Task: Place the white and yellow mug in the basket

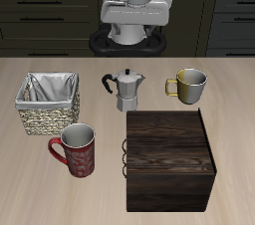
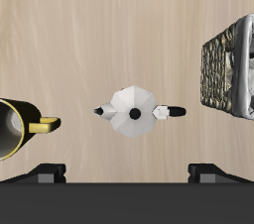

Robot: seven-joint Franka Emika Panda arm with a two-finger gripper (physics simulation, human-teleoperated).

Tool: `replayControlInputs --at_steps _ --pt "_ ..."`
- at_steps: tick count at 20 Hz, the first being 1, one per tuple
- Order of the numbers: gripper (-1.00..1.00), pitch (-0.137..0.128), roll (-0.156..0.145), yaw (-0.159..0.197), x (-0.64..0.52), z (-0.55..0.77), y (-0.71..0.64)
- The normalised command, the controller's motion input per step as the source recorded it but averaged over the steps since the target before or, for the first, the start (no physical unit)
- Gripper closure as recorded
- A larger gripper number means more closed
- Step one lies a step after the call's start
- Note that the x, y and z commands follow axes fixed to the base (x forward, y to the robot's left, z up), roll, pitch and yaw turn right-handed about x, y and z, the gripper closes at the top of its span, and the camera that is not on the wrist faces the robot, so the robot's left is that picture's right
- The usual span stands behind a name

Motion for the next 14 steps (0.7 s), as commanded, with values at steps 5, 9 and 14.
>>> replayControlInputs --at_steps 5,9,14 --pt "-1.00 -0.026 -0.005 -0.009 -0.12 -0.21 0.47" --pt "-1.00 0.010 0.137 -0.094 -0.17 -0.13 0.76" --pt "-1.00 -0.026 0.055 -0.068 -0.17 -0.02 0.35"
